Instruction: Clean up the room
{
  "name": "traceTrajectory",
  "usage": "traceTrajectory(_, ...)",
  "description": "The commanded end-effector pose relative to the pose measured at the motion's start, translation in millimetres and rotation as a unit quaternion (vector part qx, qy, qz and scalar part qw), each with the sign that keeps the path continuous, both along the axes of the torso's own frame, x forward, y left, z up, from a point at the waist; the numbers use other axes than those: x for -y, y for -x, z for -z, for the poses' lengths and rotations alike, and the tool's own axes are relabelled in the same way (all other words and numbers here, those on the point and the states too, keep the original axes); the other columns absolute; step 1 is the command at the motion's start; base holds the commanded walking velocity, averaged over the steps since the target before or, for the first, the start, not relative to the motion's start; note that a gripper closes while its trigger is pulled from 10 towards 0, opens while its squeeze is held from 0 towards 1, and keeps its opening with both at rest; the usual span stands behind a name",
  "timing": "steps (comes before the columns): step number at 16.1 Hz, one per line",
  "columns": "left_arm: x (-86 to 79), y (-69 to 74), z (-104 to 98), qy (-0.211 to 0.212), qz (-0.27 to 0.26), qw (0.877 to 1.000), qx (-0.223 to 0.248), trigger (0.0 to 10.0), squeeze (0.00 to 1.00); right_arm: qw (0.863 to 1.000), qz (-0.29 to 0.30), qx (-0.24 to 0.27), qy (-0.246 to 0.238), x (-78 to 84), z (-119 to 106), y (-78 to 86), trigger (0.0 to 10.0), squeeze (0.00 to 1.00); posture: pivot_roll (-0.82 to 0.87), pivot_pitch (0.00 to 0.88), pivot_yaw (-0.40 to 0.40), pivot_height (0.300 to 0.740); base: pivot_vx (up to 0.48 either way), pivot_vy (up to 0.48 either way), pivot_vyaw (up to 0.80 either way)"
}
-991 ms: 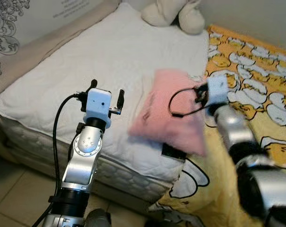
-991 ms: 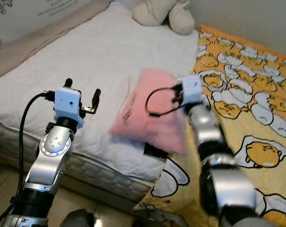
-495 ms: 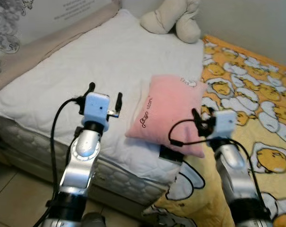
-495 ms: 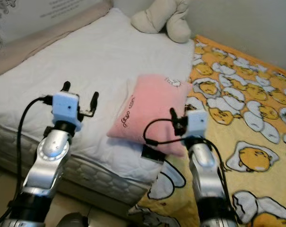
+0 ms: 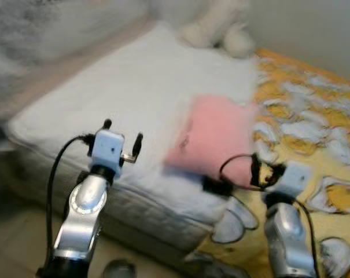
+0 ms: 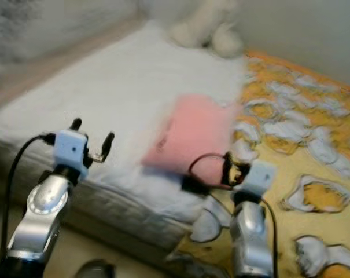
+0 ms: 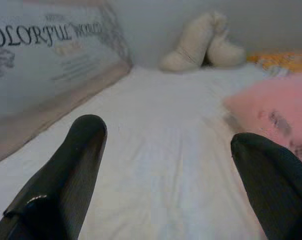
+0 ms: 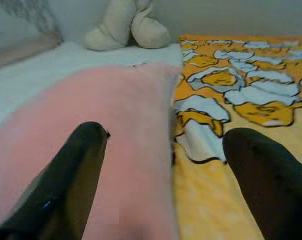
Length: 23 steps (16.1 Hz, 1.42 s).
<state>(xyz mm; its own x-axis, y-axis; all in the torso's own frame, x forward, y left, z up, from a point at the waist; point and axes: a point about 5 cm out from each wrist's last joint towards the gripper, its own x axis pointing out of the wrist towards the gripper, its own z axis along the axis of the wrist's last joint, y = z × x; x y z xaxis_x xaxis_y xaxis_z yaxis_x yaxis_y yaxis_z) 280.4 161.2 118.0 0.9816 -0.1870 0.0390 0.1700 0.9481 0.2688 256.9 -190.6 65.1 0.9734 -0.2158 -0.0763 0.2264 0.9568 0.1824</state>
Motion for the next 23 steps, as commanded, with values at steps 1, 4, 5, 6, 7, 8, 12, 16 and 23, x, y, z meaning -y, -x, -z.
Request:
traceTrajectory(1,10.1,-6.1,-5,-0.008,0.021,1.000,0.005,10.0,0.00,1.000,0.011,-0.004,-0.001,3.5,-1,-1.8,10.0,1.00,0.17,0.000,-0.135,0.740,0.000,0.000,0.00)
traceTrajectory(4,15.6,-21.5,-11,-0.012,0.035,0.999,0.010,10.0,0.00,1.000,0.005,0.009,0.025,1.9,-10,-16.7,10.0,1.00,0.13,0.000,-0.096,0.740,0.000,0.000,0.00)
traceTrajectory(5,18.4,-24.0,-11,-0.019,0.048,0.999,0.004,10.0,0.00,1.000,-0.004,0.016,0.025,-2.0,-11,-21.8,10.0,1.00,0.11,0.000,-0.073,0.740,0.000,0.000,0.00)
traceTrajectory(6,20.1,-26.0,-9,-0.027,0.059,0.998,-0.004,10.0,0.00,0.999,-0.007,0.026,0.026,-6.0,-15,-25.5,10.0,1.00,0.10,0.000,-0.049,0.740,0.000,0.000,0.00)
traceTrajectory(7,24.1,-28.4,-9,-0.028,0.075,0.997,-0.008,10.0,0.00,0.999,-0.006,0.033,0.040,-8.4,-18,-27.6,10.0,1.00,0.08,0.000,-0.021,0.740,0.000,0.000,0.00)
traceTrajectory(8,29.0,-30.8,-9,-0.032,0.089,0.995,-0.009,10.0,0.00,0.998,-0.001,0.034,0.049,-8.1,-18,-27.6,10.0,1.00,0.07,0.000,-0.008,0.740,0.000,0.000,0.00)
traceTrajectory(12,44.4,-43.7,-10,-0.014,0.111,0.994,-0.016,10.0,0.00,0.996,0.043,0.041,0.064,6.7,-20,-23.1,10.0,0.00,-0.01,0.000,0.068,0.740,0.000,0.000,0.00)
traceTrajectory(16,43.7,-51.6,-8,0.057,0.077,0.995,-0.028,10.0,1.00,0.996,0.016,0.068,0.061,6.8,-26,-19.8,10.0,1.00,-0.03,0.000,0.061,0.740,0.000,0.000,0.00)
traceTrajectory(23,67.4,-57.1,-7,0.083,0.122,0.988,-0.044,10.0,0.00,0.994,0.052,0.048,0.089,24.7,-29,-18.6,10.0,0.00,-0.12,0.000,0.117,0.740,0.000,0.000,0.00)
